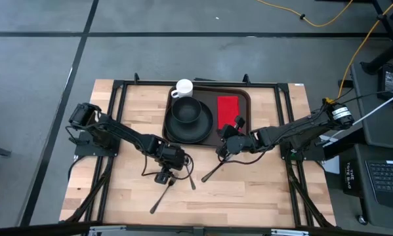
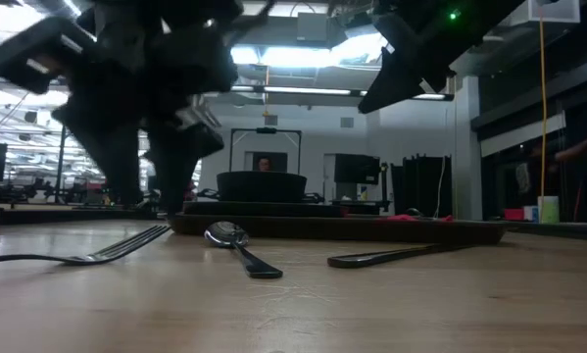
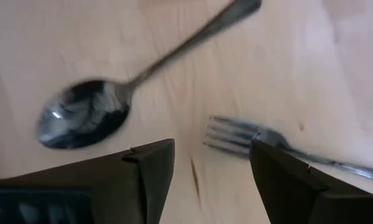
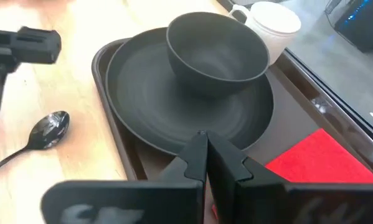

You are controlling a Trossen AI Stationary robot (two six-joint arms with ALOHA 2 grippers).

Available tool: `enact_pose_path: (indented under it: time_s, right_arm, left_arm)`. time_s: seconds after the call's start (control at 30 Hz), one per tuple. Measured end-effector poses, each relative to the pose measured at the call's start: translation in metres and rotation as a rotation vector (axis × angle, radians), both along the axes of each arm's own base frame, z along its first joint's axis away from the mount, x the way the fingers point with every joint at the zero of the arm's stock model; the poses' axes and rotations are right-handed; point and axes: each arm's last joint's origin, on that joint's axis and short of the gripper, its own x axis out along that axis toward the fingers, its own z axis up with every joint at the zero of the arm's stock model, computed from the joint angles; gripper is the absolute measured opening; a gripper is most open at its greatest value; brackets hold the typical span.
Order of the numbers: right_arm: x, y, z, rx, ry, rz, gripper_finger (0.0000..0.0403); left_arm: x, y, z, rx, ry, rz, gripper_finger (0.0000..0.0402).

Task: Set up tray
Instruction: Put the black fork in the center of the red napkin

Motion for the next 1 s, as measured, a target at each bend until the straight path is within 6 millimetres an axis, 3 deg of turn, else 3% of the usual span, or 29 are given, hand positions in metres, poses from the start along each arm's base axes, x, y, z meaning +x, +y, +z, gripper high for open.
enact_pose_path:
  time_s: [0.27,0.67,1.0]
  right_arm:
    - [0.000,0.000,0.000,0.001,0.000,0.000,0.0014]
    - [0.000,0.000,0.000,0.000,0.000,0.000,0.0014]
    - [0.000,0.000,0.001,0.003,-0.008,-0.001,0.0014]
  left_arm:
    - [0.003,-0.001,-0.021,0.003,0.070,-0.007,0.0197]
    - [0.008,-0.004,-0.021,-0.071,0.024,-0.097,0.0194]
    - [0.017,0.006,-0.037,-0.189,0.054,-0.141,0.0189]
